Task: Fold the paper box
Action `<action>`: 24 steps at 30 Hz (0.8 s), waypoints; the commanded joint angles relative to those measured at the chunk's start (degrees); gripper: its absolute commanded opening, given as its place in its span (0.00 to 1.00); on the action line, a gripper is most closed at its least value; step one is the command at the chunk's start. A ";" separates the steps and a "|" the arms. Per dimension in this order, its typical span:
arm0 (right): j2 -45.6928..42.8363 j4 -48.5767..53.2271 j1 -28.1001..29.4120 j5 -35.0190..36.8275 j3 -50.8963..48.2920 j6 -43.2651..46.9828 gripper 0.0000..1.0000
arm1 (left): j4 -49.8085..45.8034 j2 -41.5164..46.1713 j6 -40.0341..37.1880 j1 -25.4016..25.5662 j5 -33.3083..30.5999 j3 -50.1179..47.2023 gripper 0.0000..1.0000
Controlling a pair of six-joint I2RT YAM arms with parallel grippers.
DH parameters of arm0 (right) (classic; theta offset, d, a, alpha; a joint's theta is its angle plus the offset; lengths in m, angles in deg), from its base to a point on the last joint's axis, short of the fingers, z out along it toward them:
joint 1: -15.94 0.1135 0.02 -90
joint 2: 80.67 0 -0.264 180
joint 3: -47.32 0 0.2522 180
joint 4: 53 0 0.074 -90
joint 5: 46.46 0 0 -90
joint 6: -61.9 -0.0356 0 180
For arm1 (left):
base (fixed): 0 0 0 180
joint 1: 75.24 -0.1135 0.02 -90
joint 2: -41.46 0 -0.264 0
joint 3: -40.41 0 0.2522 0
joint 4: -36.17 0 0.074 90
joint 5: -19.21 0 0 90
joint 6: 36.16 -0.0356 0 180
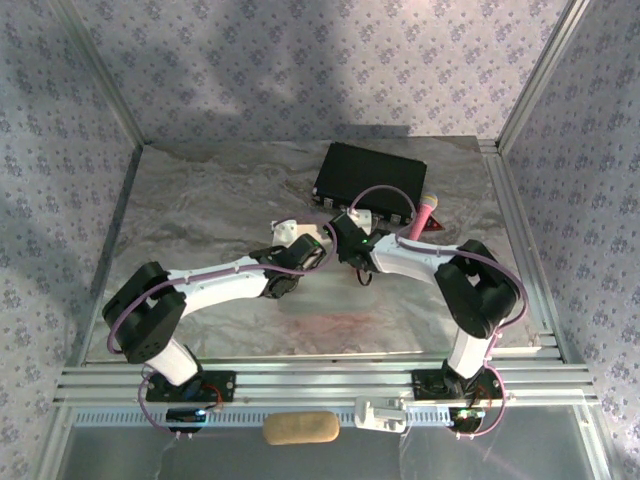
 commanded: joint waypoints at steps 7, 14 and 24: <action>2.68 4.79 1.46 4.06 1.23 -3.26 0.10 | -0.92 -1.70 -0.74 0.56 -0.80 1.98 0.00; 1.25 5.56 2.64 6.18 -0.02 -3.85 0.10 | -1.32 -1.79 -0.91 0.51 -0.89 2.27 0.00; -2.21 4.31 1.69 3.73 -1.97 -2.71 0.00 | -2.28 -1.88 -1.55 -1.37 3.01 3.52 0.37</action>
